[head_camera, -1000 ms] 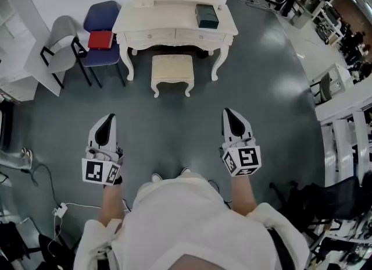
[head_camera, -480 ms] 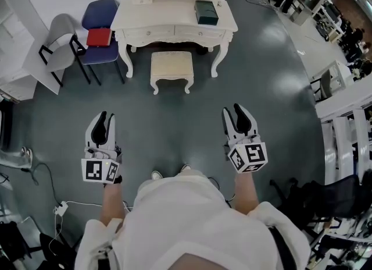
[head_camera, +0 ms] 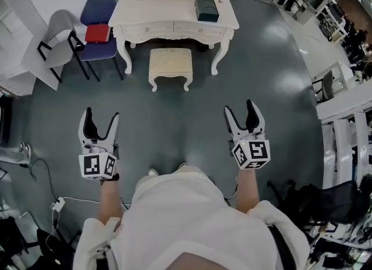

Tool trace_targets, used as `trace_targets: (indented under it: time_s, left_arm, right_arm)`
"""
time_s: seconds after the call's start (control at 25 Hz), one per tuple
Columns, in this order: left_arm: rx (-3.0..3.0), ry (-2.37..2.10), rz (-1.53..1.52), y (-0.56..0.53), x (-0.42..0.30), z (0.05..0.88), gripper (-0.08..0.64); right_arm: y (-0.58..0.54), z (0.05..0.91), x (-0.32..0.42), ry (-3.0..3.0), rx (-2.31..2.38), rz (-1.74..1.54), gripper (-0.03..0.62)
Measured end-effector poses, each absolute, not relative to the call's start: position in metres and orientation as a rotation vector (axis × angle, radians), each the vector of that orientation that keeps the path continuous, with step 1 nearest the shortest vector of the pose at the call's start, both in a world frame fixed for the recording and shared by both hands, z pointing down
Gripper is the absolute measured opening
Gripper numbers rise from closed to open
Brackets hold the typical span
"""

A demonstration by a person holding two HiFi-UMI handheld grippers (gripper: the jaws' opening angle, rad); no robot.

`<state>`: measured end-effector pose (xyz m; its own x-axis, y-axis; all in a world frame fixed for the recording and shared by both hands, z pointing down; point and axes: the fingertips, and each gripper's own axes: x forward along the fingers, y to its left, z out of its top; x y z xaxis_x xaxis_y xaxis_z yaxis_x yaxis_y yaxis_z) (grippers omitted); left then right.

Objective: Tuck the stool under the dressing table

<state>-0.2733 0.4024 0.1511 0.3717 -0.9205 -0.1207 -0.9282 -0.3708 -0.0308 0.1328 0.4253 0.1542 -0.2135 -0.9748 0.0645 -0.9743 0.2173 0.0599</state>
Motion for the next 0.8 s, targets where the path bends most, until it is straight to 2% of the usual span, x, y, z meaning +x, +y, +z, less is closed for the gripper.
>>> trace_targets:
  time_s: [0.4,0.8]
  left_arm:
    - [-2.543,1.72,0.031,0.358,-0.239,0.172,0.405]
    - [-2.636,1.631,-0.001,0.185,-0.221,0.197,0.405]
  right_arm:
    - [0.375,0.189,0.142,-2.497,1.867,0.198,0.314]
    - [0.228,0.215,0.133,-2.448,1.877,0.232,0.314]
